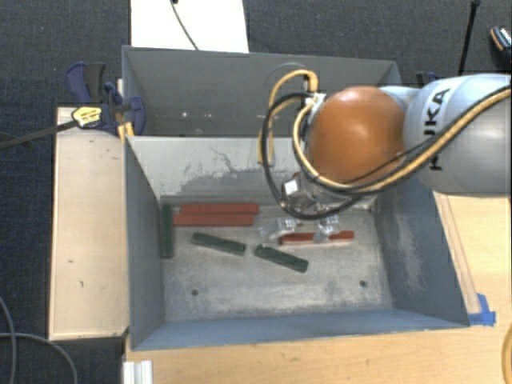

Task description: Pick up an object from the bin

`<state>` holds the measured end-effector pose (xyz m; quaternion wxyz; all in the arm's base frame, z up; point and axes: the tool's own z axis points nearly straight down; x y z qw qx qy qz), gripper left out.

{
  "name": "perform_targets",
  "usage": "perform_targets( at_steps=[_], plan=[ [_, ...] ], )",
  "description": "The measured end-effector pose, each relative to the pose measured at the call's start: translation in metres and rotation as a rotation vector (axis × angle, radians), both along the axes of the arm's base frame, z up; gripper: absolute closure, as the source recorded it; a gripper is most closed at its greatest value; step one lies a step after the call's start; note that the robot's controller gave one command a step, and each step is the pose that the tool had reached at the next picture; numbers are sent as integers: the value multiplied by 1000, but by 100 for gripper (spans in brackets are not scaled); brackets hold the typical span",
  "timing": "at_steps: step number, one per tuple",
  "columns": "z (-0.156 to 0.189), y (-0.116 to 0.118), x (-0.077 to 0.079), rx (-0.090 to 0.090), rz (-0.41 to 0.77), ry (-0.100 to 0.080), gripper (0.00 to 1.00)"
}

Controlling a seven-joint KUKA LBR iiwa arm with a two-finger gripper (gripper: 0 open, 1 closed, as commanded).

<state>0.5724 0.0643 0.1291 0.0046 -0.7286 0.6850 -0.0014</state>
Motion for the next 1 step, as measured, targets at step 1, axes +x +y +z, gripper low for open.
perform_targets(
  at_steps=[1],
  plan=[
    [-59, 17, -24, -2, -253, 9, 0]
  ],
)
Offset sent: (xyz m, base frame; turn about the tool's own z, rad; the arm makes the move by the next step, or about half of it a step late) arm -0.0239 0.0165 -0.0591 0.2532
